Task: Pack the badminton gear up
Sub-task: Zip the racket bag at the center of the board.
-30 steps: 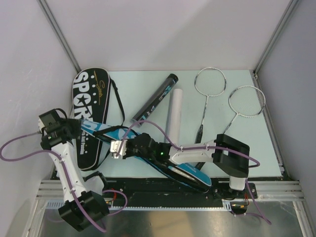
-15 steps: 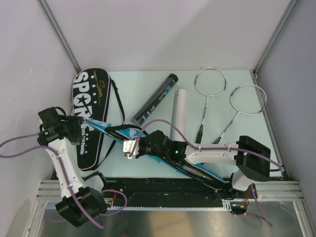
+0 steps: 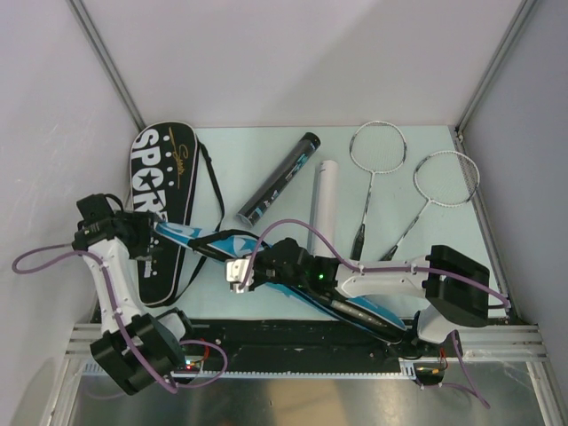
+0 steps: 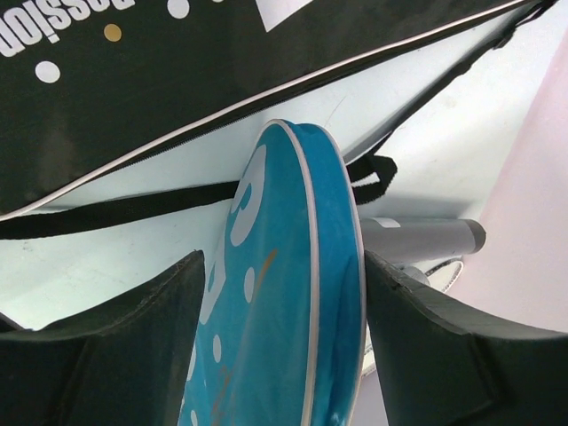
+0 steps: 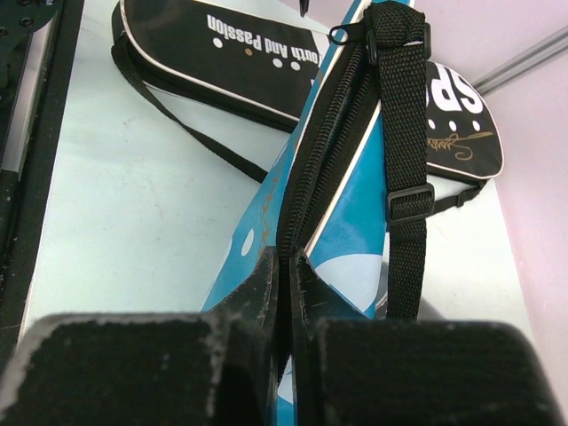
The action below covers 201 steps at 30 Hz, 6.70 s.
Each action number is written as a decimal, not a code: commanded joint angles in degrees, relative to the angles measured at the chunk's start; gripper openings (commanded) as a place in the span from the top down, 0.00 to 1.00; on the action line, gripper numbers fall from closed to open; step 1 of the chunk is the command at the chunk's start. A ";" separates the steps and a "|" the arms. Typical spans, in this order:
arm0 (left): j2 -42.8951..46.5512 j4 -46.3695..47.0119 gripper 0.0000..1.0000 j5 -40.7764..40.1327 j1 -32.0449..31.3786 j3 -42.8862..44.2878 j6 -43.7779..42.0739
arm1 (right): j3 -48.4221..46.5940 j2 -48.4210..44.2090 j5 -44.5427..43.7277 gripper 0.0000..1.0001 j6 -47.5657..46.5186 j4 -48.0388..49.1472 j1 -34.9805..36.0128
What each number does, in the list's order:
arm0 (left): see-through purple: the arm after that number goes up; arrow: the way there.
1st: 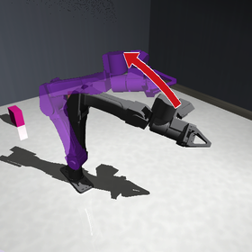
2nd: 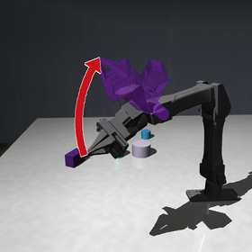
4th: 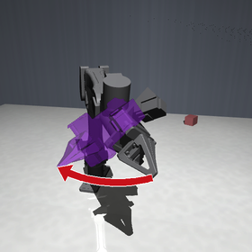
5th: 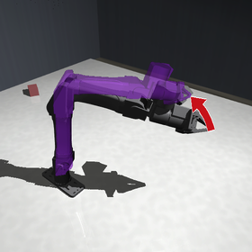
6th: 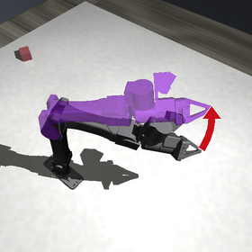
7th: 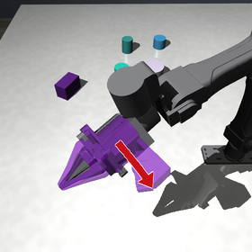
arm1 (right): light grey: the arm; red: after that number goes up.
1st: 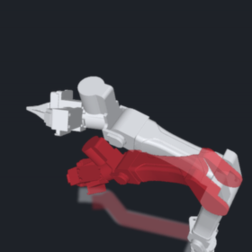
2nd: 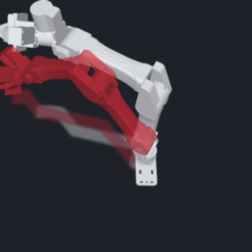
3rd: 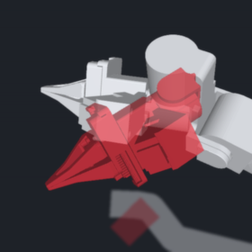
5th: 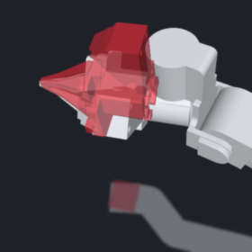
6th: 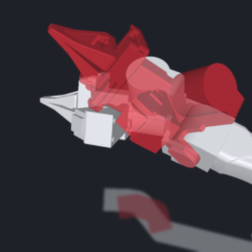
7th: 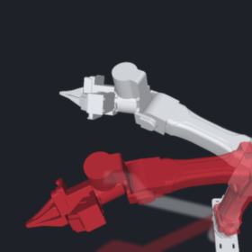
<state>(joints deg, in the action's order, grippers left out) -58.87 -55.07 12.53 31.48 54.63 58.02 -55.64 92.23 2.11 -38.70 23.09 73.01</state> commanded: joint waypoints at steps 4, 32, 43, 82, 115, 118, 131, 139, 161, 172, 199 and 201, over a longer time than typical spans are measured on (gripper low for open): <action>-4.65 4.75 0.28 6.47 0.44 -0.96 -0.61 | 0.35 -1.29 1.04 1.00 -1.56 4.24 -0.28; -3.33 7.71 1.00 10.35 0.20 -5.58 6.74 | -6.82 12.15 -1.95 0.45 -24.82 28.14 2.96; -3.47 7.70 1.00 10.92 0.04 -5.56 7.41 | -10.23 16.46 -1.33 0.63 -27.31 31.17 3.35; -2.62 7.68 1.00 14.29 0.23 -4.26 8.97 | -9.56 19.74 1.32 0.73 -33.44 33.35 3.05; -2.63 7.67 1.00 14.75 0.24 -3.94 9.35 | -10.89 21.43 -4.47 0.74 -37.14 30.73 5.09; -2.47 7.68 1.00 14.69 0.23 -4.28 9.42 | -12.28 22.08 -4.71 0.73 -36.96 29.89 4.92; -2.73 7.64 1.00 15.22 0.22 -4.22 9.13 | -15.77 25.15 -11.06 0.97 -38.44 32.67 4.74; -0.90 7.62 1.00 11.19 0.88 -2.52 11.46 | -6.57 18.93 -14.96 1.00 -32.58 36.03 5.97; 1.01 7.54 1.00 6.87 0.94 -0.41 15.32 | 11.33 -2.30 -11.66 0.89 -7.33 29.58 8.35; 0.30 7.58 1.00 9.64 0.94 -2.40 15.22 | 2.09 8.82 -0.87 0.69 -23.48 34.24 5.69; -0.06 7.64 1.00 11.58 0.94 -2.47 14.76 | -8.90 17.38 -5.88 0.64 -29.79 33.19 3.64; 0.04 7.64 1.00 11.60 0.92 -2.52 14.75 | -9.10 17.53 -6.11 0.64 -29.91 33.17 3.41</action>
<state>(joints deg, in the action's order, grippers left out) -59.68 -48.56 20.01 31.79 51.83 70.08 -62.02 109.10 -2.37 -67.90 54.33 77.14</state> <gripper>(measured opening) 0.075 0.358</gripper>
